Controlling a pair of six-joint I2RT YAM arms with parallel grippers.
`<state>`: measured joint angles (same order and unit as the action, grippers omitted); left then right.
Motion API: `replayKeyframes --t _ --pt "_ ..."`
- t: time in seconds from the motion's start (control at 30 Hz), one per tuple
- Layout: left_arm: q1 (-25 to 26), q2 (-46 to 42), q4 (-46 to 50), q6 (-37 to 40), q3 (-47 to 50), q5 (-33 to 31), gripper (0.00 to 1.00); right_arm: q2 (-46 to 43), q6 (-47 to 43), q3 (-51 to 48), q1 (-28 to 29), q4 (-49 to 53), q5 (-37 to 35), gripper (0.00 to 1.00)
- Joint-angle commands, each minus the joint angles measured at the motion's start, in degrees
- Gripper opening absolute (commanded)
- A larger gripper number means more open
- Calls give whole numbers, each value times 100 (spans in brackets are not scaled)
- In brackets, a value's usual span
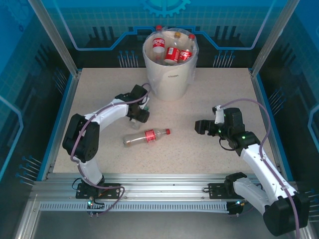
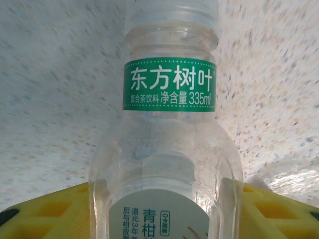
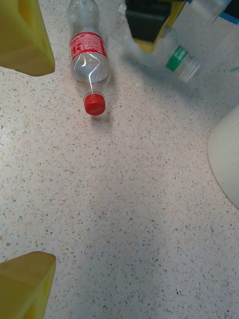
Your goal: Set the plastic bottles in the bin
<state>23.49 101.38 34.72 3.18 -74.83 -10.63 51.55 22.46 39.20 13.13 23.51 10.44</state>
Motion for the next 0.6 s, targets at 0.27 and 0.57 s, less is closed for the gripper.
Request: replayKeyframes --t 0.27,0.57 --pt "-157 -1182 484 -54 -1523 -127 53 -136 -66 -88 62 23 -104 92" --pt "-173 -976 477 -315 -3230 1059 49 -187 39 -98 59 -36 -55 92"
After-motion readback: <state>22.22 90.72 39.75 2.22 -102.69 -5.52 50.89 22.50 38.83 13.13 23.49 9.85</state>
